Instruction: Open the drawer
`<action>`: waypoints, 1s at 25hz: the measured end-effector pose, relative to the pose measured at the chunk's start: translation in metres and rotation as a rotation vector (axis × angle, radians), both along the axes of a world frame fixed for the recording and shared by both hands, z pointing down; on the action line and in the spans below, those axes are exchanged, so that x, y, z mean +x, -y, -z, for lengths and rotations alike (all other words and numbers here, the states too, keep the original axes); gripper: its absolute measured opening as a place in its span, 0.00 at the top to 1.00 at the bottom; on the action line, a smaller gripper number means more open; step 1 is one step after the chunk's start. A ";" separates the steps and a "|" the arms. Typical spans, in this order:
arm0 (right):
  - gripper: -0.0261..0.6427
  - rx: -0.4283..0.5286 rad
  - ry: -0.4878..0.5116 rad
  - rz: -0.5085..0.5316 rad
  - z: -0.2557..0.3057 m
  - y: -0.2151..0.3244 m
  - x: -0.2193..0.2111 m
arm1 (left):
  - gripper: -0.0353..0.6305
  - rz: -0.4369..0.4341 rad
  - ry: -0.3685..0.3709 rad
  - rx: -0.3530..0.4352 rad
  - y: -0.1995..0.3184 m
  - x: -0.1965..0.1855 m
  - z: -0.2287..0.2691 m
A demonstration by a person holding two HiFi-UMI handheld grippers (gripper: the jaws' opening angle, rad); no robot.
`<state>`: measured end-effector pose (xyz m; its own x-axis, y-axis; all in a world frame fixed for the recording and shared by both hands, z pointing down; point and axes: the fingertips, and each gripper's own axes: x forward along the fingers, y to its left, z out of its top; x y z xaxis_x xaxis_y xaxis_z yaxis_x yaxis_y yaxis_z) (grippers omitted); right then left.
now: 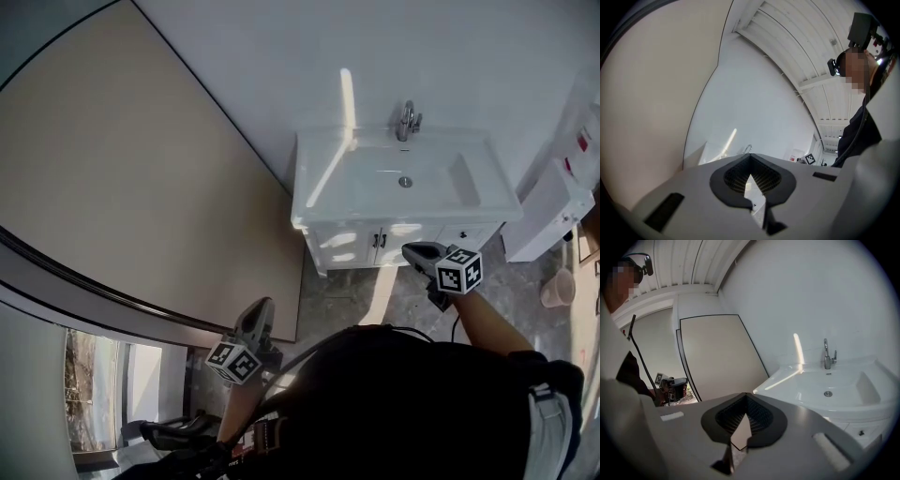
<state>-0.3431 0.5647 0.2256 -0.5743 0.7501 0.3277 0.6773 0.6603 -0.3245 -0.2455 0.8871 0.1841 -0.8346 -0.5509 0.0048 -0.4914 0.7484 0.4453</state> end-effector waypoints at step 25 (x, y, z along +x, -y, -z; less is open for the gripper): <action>0.96 -0.059 -0.006 0.079 0.003 0.145 -0.256 | 0.96 0.002 -0.002 -0.059 0.188 -0.243 0.032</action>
<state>-0.5995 0.4193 0.2231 -0.5112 0.8108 0.2851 0.7242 0.5850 -0.3650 -0.4887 0.6992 0.1520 -0.8357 -0.5477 0.0391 -0.4888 0.7745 0.4015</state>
